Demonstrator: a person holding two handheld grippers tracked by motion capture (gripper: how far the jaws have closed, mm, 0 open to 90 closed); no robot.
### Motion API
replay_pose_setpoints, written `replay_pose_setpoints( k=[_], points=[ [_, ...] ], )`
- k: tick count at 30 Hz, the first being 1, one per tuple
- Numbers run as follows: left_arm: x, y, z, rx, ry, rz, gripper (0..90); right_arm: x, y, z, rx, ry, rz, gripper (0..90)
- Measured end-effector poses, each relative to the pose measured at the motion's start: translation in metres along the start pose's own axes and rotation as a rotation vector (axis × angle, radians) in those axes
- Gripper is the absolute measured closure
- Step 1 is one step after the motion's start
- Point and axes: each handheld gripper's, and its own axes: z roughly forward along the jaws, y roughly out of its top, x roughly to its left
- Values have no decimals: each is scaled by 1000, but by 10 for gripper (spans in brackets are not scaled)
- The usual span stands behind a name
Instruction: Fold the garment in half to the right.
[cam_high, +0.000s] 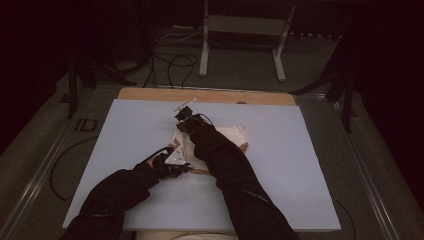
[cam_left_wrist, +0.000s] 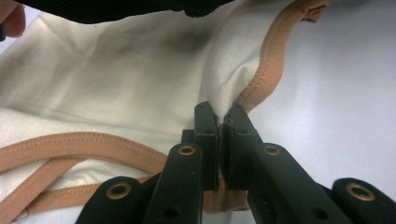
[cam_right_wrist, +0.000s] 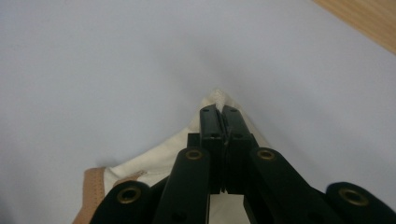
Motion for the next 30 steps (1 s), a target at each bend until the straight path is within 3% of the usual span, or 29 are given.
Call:
replay_pose_setpoints(
  k=[30],
  points=[
    [-6,36,-9,-4,4,87,875,-27,-7,-61,-99,-21,26,896]
  ],
)
